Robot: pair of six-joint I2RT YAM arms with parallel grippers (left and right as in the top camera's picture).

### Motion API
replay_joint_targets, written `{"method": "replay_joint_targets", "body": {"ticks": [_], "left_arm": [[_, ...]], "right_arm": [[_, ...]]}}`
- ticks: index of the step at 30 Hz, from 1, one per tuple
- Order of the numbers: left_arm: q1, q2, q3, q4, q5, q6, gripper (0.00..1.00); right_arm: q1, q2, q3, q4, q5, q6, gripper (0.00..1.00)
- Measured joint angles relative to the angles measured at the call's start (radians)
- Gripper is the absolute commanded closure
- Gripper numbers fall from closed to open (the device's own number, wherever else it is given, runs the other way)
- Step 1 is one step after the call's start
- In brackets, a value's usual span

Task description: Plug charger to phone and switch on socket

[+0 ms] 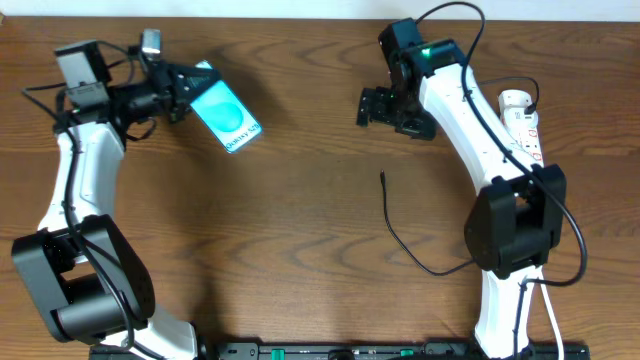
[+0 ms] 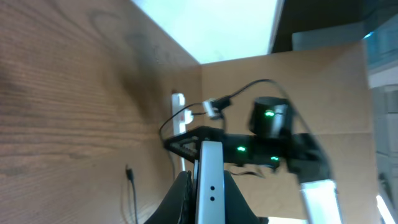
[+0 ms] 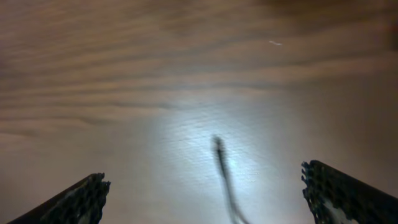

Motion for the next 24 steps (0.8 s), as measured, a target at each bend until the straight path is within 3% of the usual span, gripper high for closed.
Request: {"method": "replay_joint_targets", "body": {"ticks": [9,19,24], "left_arm": [[-0.056,0.0,0.0,-0.06,-0.098,0.052,0.93],[-0.056,0.004,0.0,-0.159,-0.16,0.095,0.93],[-0.056,0.004,0.0,-0.159,-0.165,0.104,0.93]], "right_arm": [[0.015,-0.005,0.002,-0.138,0.135,-0.034,0.01],[0.063,-0.005,-0.071,-0.131,0.169,-0.037,0.02],[0.098,-0.005,-0.13,-0.101,0.169,-0.037,0.14]]}}
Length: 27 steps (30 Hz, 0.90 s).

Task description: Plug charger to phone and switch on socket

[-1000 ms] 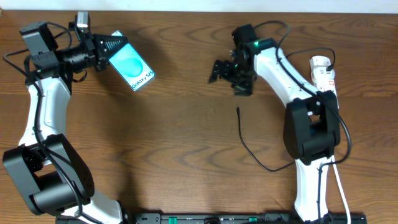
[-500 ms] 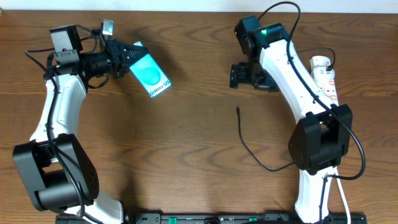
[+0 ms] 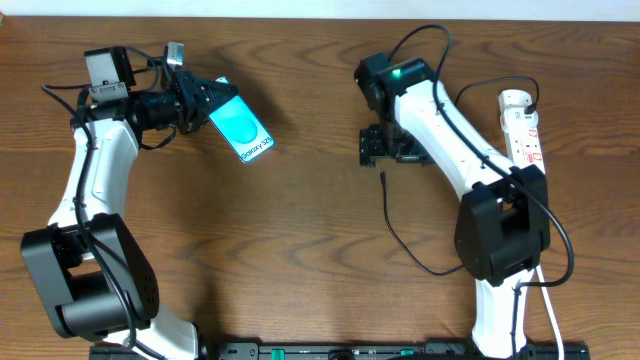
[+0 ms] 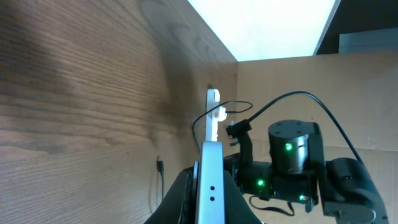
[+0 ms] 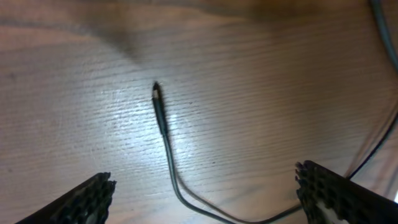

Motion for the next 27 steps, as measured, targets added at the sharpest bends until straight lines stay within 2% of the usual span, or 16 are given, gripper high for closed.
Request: {"method": "replay_joint_targets", "body": {"ticks": [3,6,9,15,19,27], "left_arm": [[0.0,0.0,0.0,0.0,0.0,0.001,0.93],[0.0,0.0,0.0,0.0,0.0,0.004,0.93],[0.0,0.0,0.0,0.0,0.0,0.005,0.93],[0.0,0.0,0.0,0.0,-0.003,0.005,0.93],[0.0,0.0,0.0,0.0,-0.003,0.006,0.93],[0.0,0.0,0.0,0.0,-0.003,0.007,0.93]], "right_arm": [[0.014,0.0,-0.028,0.009,-0.006,0.005,0.22],[0.029,0.0,-0.054,0.014,-0.01,0.006,0.25],[0.05,0.0,-0.101,0.041,-0.013,0.017,0.35],[0.057,0.0,-0.192,0.1,-0.042,0.038,0.39],[0.057,0.0,-0.208,0.111,-0.057,0.05,0.49],[0.062,0.0,-0.235,0.178,-0.059,0.089,0.52]]}}
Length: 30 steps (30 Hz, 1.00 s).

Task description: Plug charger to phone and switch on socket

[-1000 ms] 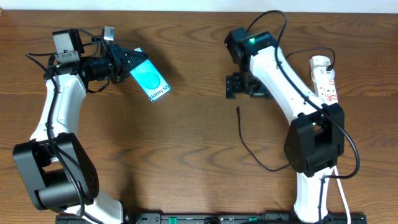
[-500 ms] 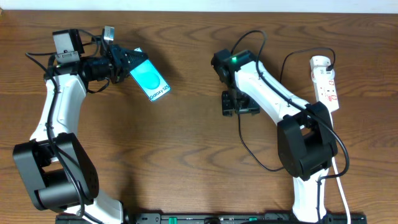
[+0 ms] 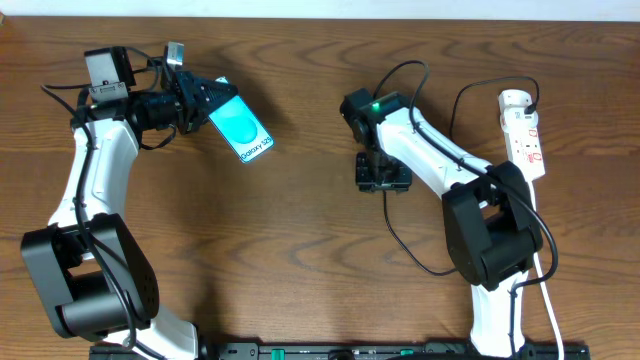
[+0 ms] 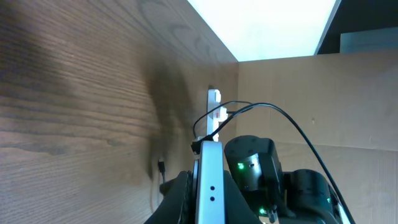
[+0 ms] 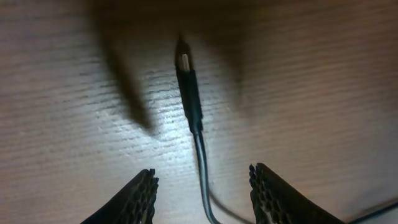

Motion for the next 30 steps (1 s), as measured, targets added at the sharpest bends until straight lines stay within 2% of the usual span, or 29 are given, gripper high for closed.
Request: {"method": "replay_joint_targets", "body": {"ticks": [5,8,21,26,30], "left_arm": [[0.0,0.0,0.0,0.0,0.0,0.0,0.93],[0.0,0.0,0.0,0.0,0.0,0.001,0.93],[0.0,0.0,0.0,0.0,0.0,0.001,0.93],[0.0,0.0,0.0,0.0,0.0,0.001,0.92],[0.0,0.0,0.0,0.0,0.0,0.001,0.93]], "right_arm": [[0.0,0.0,-0.052,0.045,-0.003,0.015,0.54],[0.0,0.0,-0.053,0.064,-0.003,0.019,0.61],[0.0,0.0,-0.054,0.157,0.014,0.021,0.59],[0.0,0.0,-0.064,0.173,0.028,0.021,0.61],[0.0,0.0,-0.077,0.187,0.03,0.021,0.67]]}}
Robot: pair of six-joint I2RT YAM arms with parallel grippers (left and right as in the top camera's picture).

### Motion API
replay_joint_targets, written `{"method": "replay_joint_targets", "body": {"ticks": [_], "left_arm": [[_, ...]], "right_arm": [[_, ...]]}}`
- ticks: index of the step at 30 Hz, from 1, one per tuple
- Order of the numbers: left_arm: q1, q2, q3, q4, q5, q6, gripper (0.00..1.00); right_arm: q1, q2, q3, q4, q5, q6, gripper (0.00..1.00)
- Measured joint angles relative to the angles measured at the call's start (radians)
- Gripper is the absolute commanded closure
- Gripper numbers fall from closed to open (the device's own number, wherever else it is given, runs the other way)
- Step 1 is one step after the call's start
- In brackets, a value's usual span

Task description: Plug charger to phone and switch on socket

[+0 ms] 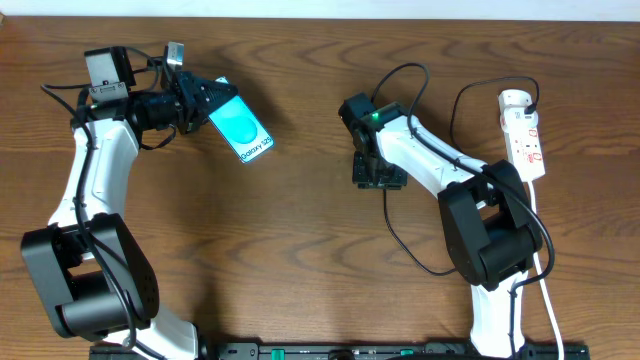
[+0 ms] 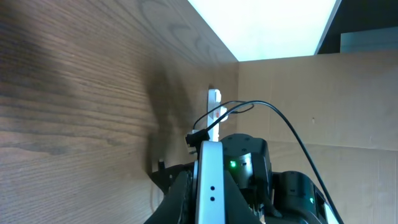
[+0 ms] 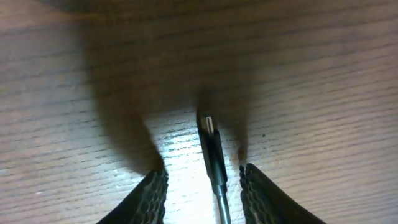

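My left gripper (image 1: 200, 100) is shut on the phone (image 1: 240, 125), held clear of the table at the upper left with its blue screen facing up; in the left wrist view the phone's white edge (image 2: 211, 180) stands between my fingers. The black charger plug (image 3: 213, 152) lies flat on the wood, its metal tip pointing away. My right gripper (image 3: 202, 186) is down at the table, open, one finger on each side of the plug and neither touching it. From above, the right gripper (image 1: 378, 175) hides the plug. The cable (image 1: 400, 235) trails back toward the white socket strip (image 1: 523, 130).
The charger cable loops over the wood between the right arm and the socket strip at the right edge. A second white lead (image 1: 550, 320) runs down the right side. A cardboard wall (image 2: 311, 106) stands beyond the table.
My right gripper has come lower and its fingers have narrowed around the plug, which now lies between them. The left arm and the phone have not moved.
The left gripper held the phone all through, shifting a little right after the oldest moment and then staying still. The right gripper was wide open, high above the plug, then nearer over it, then narrower around it, and now straddles it at the table.
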Motion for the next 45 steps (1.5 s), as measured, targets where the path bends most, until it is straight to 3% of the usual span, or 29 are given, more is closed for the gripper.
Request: {"method": "replay_joint_targets", "body": {"ticks": [14,24,45], "left_arm": [[0.0,0.002,0.0,0.0,0.0,0.0,0.93],[0.0,0.002,0.0,-0.007,0.0,0.0,0.93],[0.0,0.003,0.0,-0.007,0.0,0.0,0.93]], "right_arm": [[0.0,-0.005,-0.016,0.06,0.0,0.003,0.72],[0.0,-0.005,-0.017,0.067,0.0,0.003,0.85],[0.0,-0.018,-0.042,0.098,-0.005,0.003,0.96]]}}
